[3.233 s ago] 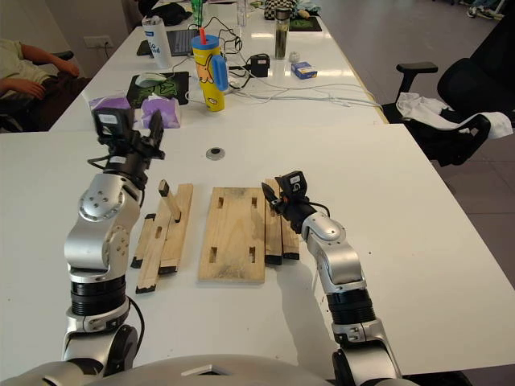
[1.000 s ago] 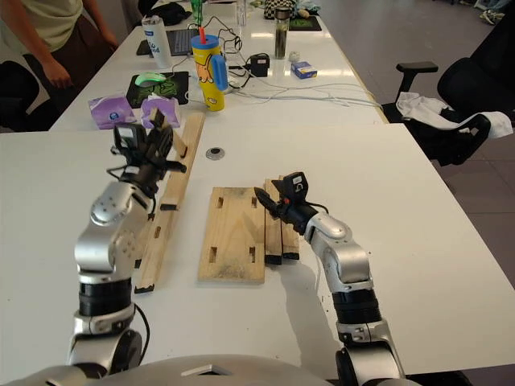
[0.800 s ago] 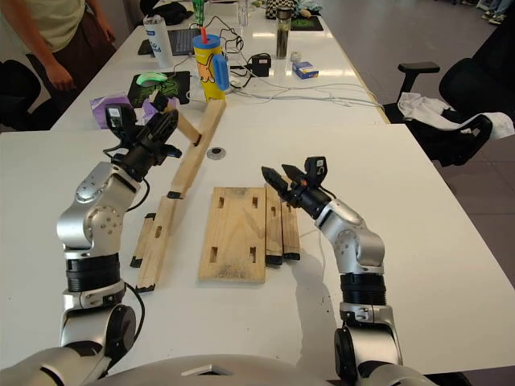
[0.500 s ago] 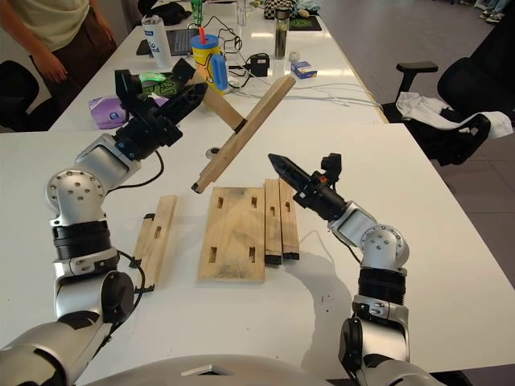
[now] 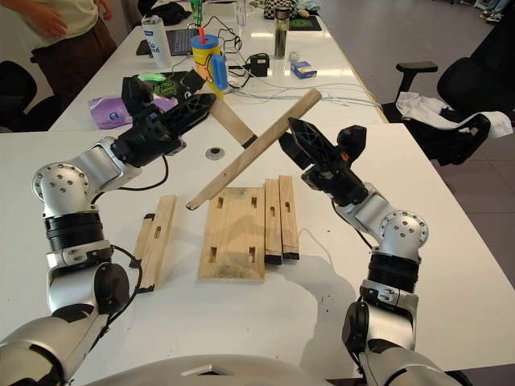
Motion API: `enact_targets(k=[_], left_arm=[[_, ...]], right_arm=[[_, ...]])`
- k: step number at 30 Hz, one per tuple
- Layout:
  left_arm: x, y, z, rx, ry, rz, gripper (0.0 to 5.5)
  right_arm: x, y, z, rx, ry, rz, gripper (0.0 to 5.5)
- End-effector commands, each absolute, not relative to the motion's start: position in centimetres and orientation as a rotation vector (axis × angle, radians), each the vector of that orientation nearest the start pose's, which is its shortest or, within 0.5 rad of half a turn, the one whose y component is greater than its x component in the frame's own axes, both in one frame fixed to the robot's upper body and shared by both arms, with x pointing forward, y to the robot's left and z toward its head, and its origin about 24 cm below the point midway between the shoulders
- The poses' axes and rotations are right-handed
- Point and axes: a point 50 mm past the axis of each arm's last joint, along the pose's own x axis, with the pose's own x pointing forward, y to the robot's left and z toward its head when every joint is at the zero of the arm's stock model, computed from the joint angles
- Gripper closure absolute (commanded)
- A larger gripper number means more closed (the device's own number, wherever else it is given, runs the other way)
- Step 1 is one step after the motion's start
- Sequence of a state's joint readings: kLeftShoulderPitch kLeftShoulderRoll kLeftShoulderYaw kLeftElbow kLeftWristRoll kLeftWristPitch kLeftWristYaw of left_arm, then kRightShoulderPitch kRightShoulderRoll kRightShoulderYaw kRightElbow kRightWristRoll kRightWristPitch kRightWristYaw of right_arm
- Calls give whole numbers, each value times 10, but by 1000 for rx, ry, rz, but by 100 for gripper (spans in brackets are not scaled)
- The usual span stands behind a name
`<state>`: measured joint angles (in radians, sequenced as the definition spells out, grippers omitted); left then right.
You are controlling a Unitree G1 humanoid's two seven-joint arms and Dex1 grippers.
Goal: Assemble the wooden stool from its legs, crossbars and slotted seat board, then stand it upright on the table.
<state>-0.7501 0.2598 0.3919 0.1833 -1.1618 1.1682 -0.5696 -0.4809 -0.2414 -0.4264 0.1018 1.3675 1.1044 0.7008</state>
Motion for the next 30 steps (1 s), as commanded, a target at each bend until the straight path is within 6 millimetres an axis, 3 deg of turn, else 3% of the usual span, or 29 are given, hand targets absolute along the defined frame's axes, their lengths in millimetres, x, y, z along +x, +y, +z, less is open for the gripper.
enact_targets(k=[1, 6, 18, 23, 24, 30], left_arm=[[318, 137, 213, -927, 176, -1251, 510], [317, 136, 214, -945, 190, -1272, 510], [310, 135, 209, -912, 202, -1276, 510], [310, 135, 210, -866, 157, -1252, 510], [310, 135, 210, -854, 149, -1243, 473], [309, 140, 217, -950, 103, -1271, 383]], right_arm=[[283, -169, 175, 1201, -15, 1309, 120], [282, -164, 172, 1173, 35, 1313, 159], [279, -159, 168, 1073, 22, 1317, 341], [281, -160, 165, 1093, 32, 1293, 341], [282, -160, 165, 1095, 27, 1288, 341], [281, -166, 163, 1139, 25, 1282, 341]])
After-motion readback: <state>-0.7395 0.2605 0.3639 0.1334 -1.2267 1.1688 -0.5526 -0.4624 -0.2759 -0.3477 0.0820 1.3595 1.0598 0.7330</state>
